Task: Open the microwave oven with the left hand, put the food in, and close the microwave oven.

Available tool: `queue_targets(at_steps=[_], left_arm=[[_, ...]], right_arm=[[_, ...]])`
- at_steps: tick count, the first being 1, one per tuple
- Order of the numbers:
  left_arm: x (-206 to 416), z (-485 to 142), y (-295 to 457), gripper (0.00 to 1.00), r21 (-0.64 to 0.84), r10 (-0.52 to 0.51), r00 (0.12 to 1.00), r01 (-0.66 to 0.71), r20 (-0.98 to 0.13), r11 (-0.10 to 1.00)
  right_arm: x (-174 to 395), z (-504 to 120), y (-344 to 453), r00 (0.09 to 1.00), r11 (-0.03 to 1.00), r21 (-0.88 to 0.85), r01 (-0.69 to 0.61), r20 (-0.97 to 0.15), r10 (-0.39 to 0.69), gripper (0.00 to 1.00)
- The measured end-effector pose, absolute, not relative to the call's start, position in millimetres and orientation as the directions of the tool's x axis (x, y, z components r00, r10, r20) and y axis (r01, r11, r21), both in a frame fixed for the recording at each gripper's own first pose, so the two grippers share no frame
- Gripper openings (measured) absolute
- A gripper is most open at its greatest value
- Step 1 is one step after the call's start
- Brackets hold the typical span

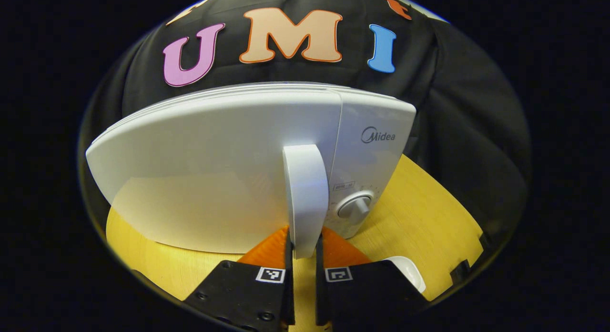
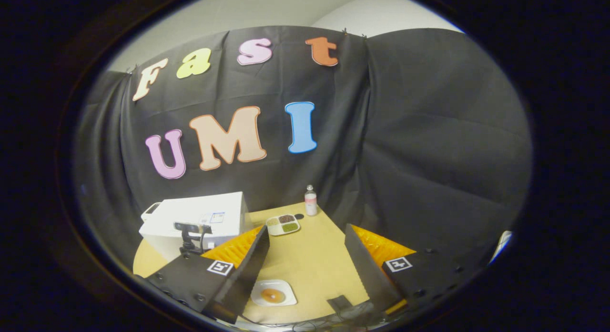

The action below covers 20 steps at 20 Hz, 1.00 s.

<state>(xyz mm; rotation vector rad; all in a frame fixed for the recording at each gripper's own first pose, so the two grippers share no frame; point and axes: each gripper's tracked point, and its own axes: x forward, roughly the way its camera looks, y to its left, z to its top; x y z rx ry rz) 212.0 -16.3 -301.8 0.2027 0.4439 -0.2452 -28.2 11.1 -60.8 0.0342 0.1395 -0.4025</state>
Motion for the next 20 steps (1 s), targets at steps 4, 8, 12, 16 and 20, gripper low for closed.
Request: queue_targets(at_steps=[4, 8, 12, 16, 20], left_arm=[[211.0, -302.3, -16.5, 0.12, 0.148, -0.191, 0.882, 0.277, -0.43, 0.949], [210.4, -302.5, -16.1, 0.1, 0.15, -0.17, 0.89, 0.254, -0.423, 0.955], [210.0, -300.2, -15.6, 0.07, 0.139, -0.148, 0.901, 0.222, -0.407, 0.965], [201.2, -303.5, -12.7, 0.05, 0.11, -0.097, 0.903, 0.156, -0.418, 0.981], [159.0, -304.5, -2.0, 0.05, 0.157, -0.123, 0.925, 0.19, -0.36, 0.969]], right_arm=[[-32.4, -64.2, 10.0, 0.913, 0.922, 0.006, 0.387, -0.142, -0.382, 0.99], [-41.0, -68.6, 9.2, 0.916, 0.925, 0.008, 0.38, -0.143, -0.375, 0.92], [-50.1, -75.5, 5.5, 0.917, 0.927, 0.011, 0.375, -0.154, -0.369, 0.99], [-57.3, -77.5, -1.9, 0.916, 0.927, 0.013, 0.376, -0.155, -0.369, 0.99], [-57.0, -79.6, -11.7, 0.921, 0.932, 0.024, 0.362, -0.164, -0.354, 0.99]])
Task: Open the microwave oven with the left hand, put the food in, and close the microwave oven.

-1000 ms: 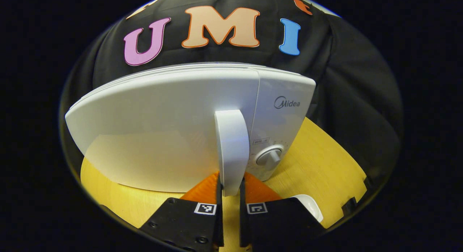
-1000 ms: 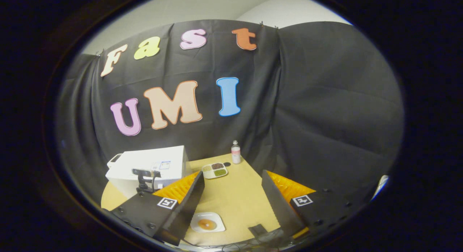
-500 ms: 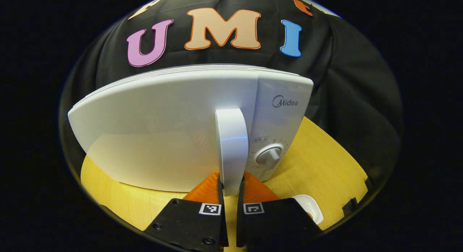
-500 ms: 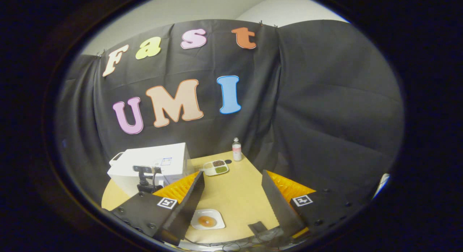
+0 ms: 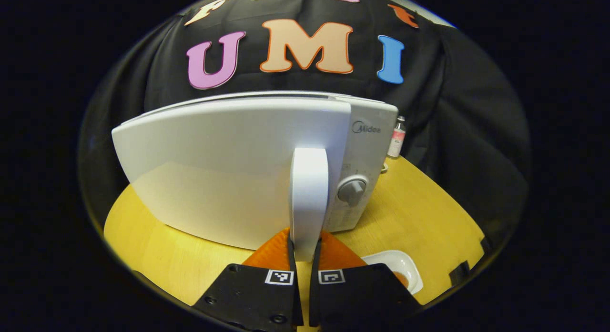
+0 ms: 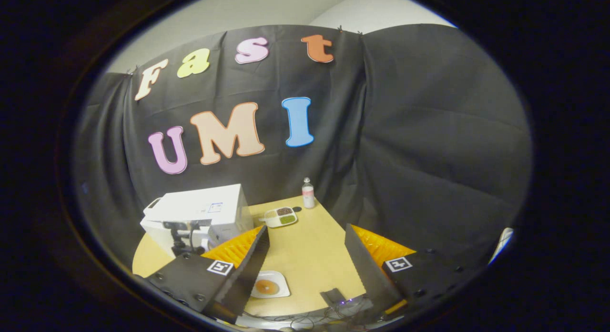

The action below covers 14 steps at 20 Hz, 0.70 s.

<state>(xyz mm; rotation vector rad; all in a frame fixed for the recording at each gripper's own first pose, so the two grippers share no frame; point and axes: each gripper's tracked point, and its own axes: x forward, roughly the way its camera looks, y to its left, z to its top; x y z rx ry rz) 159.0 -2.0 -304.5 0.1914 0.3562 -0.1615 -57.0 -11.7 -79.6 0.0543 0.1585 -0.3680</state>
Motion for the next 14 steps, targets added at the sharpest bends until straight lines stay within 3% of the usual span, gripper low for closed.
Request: queue_targets(at_steps=[3, 6, 8, 12, 14], left_arm=[[137.3, -308.0, 5.8, 0.09, 0.121, -0.131, 0.907, 0.194, -0.401, 0.974], [122.2, -307.6, 14.1, 0.13, 0.134, -0.104, 0.912, 0.169, -0.398, 0.976], [113.0, -307.3, 19.7, 0.18, 0.125, -0.091, 0.914, 0.152, -0.396, 0.98], [97.0, -301.0, 30.3, 0.27, 0.057, -0.059, 0.919, 0.088, -0.389, 0.995], [90.7, -299.9, 40.5, 0.38, 0.064, -0.014, 0.923, 0.041, -0.384, 0.997]], right_arm=[[-49.7, -87.5, -11.4, 0.935, 0.95, 0.024, 0.312, -0.183, -0.302, 0.99], [-44.1, -94.5, -12.5, 0.944, 0.964, -0.001, 0.266, -0.2, -0.261, 0.99], [-41.4, -96.6, -10.9, 0.951, 0.973, -0.013, 0.231, -0.208, -0.229, 0.92], [-37.2, -105.0, -6.1, 0.961, 0.986, -0.017, 0.163, -0.225, -0.163, 0.93], [-36.9, -109.7, -5.8, 0.963, 0.991, -0.02, 0.133, -0.235, -0.134, 0.93]])
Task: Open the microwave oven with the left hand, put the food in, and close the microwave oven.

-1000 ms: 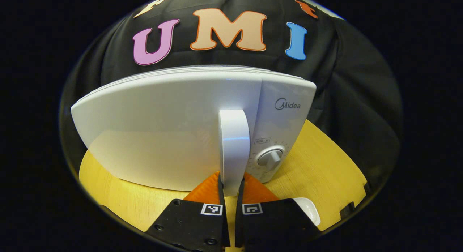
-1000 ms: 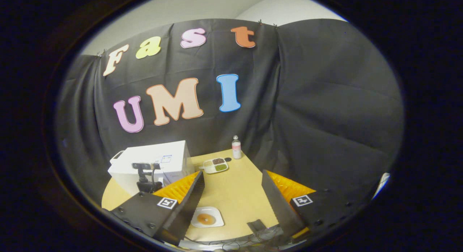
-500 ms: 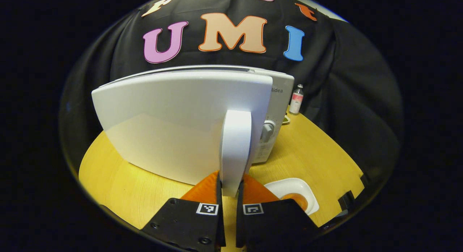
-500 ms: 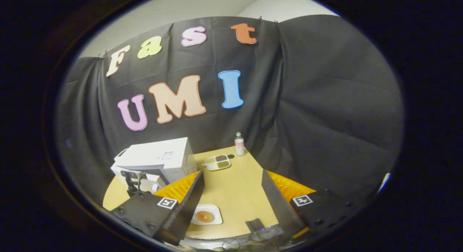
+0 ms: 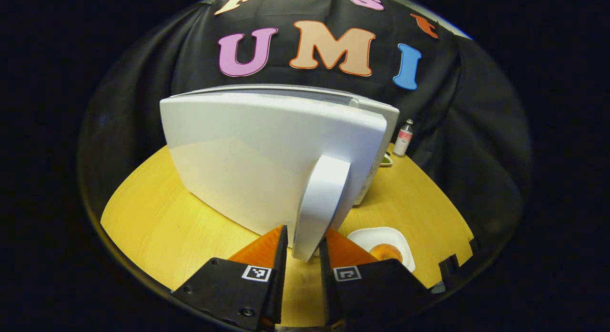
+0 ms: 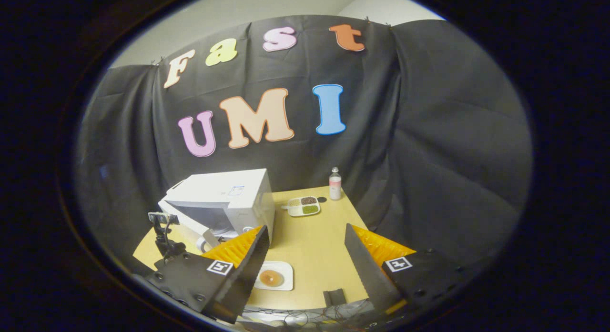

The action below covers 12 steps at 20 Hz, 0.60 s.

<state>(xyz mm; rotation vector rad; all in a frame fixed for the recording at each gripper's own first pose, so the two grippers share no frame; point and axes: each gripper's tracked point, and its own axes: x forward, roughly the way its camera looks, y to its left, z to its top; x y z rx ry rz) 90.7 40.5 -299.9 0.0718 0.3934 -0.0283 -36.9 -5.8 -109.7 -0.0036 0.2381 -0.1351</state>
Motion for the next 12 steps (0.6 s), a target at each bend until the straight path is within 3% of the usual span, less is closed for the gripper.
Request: queue_targets(at_steps=[2, 7, 12], left_arm=[[84.4, -297.0, 48.5, 0.45, 0.066, 0.025, 0.926, 0.0, -0.376, 0.998], [58.2, -291.8, 81.1, 0.82, 0.063, 0.141, 0.918, -0.127, -0.369, 0.99], [25.3, -285.2, 113.4, 0.87, 0.04, 0.237, 0.904, -0.238, -0.357, 0.97]], right_arm=[[-34.7, -115.3, -7.3, 0.964, 0.994, -0.023, 0.103, -0.244, -0.105, 0.93], [-26.3, -136.9, -13.4, 0.956, 0.999, -0.025, 0.035, -0.29, -0.041, 0.93], [-21.1, -159.3, -14.4, 0.944, 1.0, -0.025, -0.013, -0.331, 0.004, 0.93]])
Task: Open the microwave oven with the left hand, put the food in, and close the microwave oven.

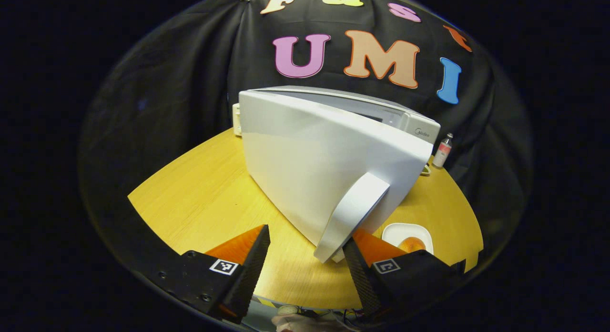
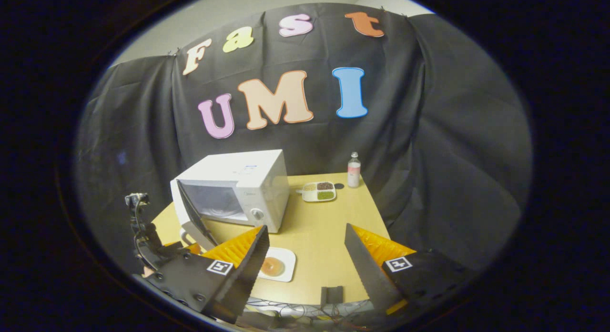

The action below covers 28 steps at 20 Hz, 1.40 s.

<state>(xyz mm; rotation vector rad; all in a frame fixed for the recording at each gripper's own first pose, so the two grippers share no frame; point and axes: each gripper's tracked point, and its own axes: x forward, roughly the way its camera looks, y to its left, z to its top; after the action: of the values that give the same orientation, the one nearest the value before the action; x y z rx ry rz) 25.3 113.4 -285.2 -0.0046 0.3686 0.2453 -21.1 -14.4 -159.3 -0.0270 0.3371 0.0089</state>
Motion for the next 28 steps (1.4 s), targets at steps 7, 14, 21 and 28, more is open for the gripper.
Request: queue_targets(at_steps=[7, 14, 21, 28], left_arm=[[-10.6, -280.8, 165.9, 0.96, -0.032, 0.31, 0.881, -0.343, -0.357, 0.939], [-41.0, -279.8, 218.5, 1.0, -0.06, 0.28, 0.877, -0.327, -0.39, 0.943], [-60.6, -276.6, 263.7, 1.0, -0.083, 0.215, 0.882, -0.273, -0.418, 0.958], [-82.9, -280.0, 315.4, 1.0, -0.059, 0.213, 0.872, -0.264, -0.44, 0.963]], right_arm=[[-11.1, -179.5, 10.5, 0.929, 0.999, -0.03, -0.036, -0.37, 0.022, 0.93], [-3.8, -209.2, 62.2, 0.912, 1.0, -0.014, 0.013, -0.41, -0.018, 0.93], [-4.8, -254.9, 105.2, 0.887, 0.997, -0.062, 0.055, -0.455, -0.078, 0.99], [-11.5, -319.4, 124.3, 0.83, 0.994, -0.07, 0.089, -0.546, -0.113, 1.0]])
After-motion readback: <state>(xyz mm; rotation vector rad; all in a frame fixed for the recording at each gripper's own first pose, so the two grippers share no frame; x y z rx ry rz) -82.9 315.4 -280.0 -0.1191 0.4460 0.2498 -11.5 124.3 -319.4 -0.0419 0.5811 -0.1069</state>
